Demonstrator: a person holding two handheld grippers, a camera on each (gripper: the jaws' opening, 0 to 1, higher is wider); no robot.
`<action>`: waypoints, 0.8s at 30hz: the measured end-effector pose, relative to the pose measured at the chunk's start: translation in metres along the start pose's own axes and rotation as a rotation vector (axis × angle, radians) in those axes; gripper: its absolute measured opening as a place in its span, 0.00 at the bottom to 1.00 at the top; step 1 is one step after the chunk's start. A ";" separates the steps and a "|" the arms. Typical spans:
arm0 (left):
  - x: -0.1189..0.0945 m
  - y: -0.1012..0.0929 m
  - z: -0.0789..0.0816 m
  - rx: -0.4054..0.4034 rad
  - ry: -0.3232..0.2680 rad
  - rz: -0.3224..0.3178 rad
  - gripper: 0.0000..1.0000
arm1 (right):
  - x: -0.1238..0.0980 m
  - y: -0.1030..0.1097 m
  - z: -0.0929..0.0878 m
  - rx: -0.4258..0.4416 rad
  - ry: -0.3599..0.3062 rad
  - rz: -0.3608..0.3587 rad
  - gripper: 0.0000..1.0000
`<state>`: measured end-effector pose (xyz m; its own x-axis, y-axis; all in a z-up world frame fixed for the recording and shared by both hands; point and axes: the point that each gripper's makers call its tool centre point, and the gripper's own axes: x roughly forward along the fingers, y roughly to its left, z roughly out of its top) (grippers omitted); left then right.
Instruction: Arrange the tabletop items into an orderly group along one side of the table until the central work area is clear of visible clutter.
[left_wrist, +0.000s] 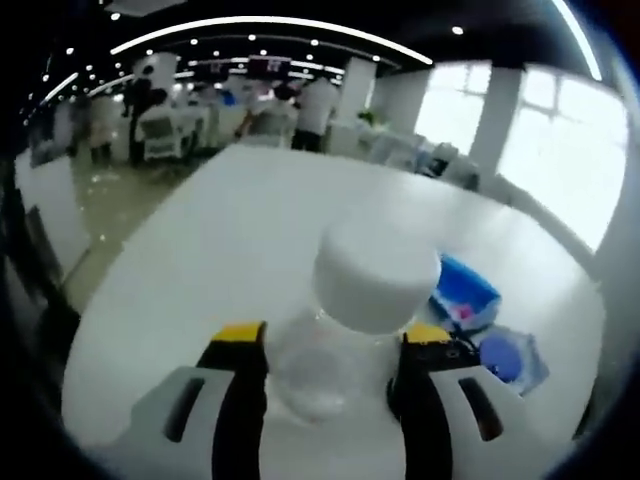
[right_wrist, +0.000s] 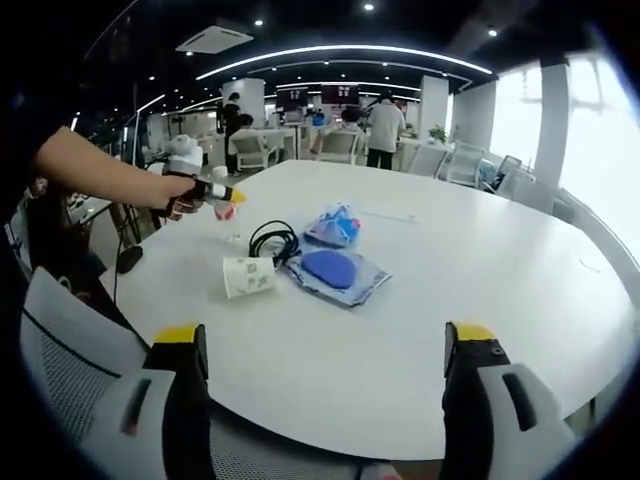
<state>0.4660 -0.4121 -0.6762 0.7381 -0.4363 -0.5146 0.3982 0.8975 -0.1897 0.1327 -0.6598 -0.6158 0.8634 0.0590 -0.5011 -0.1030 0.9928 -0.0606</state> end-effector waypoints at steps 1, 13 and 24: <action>0.000 0.001 0.000 0.006 0.004 -0.009 0.48 | 0.000 0.000 0.000 0.000 0.000 -0.001 0.98; 0.000 -0.003 0.000 0.169 0.057 -0.213 0.47 | 0.001 0.004 -0.001 0.007 0.006 0.021 0.98; -0.001 -0.007 -0.003 0.276 0.145 -0.371 0.48 | 0.001 0.004 -0.001 0.007 0.008 0.024 0.98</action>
<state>0.4608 -0.4179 -0.6774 0.4438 -0.6924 -0.5689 0.7639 0.6242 -0.1637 0.1324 -0.6556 -0.6178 0.8569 0.0820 -0.5088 -0.1200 0.9919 -0.0423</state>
